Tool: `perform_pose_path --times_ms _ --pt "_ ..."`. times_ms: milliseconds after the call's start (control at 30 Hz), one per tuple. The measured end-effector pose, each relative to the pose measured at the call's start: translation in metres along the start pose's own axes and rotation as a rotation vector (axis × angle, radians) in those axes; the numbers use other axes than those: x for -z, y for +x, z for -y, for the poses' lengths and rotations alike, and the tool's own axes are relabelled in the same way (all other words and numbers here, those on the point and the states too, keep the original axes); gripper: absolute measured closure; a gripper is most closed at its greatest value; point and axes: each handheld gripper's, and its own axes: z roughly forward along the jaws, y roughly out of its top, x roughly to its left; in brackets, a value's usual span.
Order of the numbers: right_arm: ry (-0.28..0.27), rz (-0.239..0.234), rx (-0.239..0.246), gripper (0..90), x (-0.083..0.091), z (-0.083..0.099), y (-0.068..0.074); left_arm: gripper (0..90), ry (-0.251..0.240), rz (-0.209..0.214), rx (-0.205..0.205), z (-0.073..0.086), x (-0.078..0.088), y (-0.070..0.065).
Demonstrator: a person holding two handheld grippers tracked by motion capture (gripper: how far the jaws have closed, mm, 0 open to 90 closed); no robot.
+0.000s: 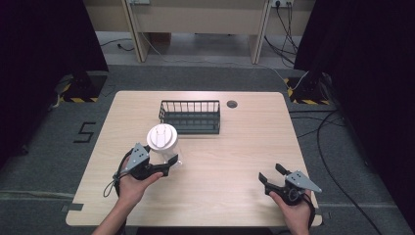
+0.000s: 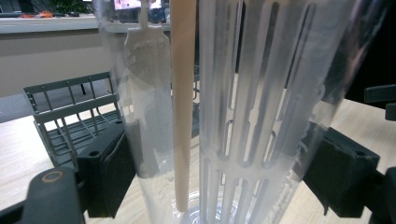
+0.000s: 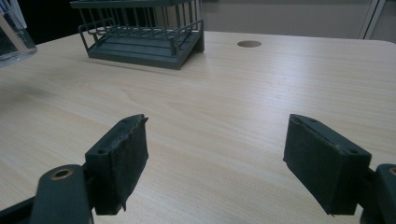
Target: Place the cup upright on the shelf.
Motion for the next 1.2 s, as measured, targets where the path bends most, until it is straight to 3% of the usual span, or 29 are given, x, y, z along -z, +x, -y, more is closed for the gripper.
perform_pose_path --times_ms 933,1200 --pt "0.001 -0.004 0.000 22.3 0.000 0.000 0.000 17.5 -0.012 0.001 -0.018 -0.029 -0.037 0.011" --pt "-0.002 -0.006 -0.003 22.3 0.000 0.000 0.000 17.5 -0.012 -0.010 -0.025 -0.039 -0.055 0.015"
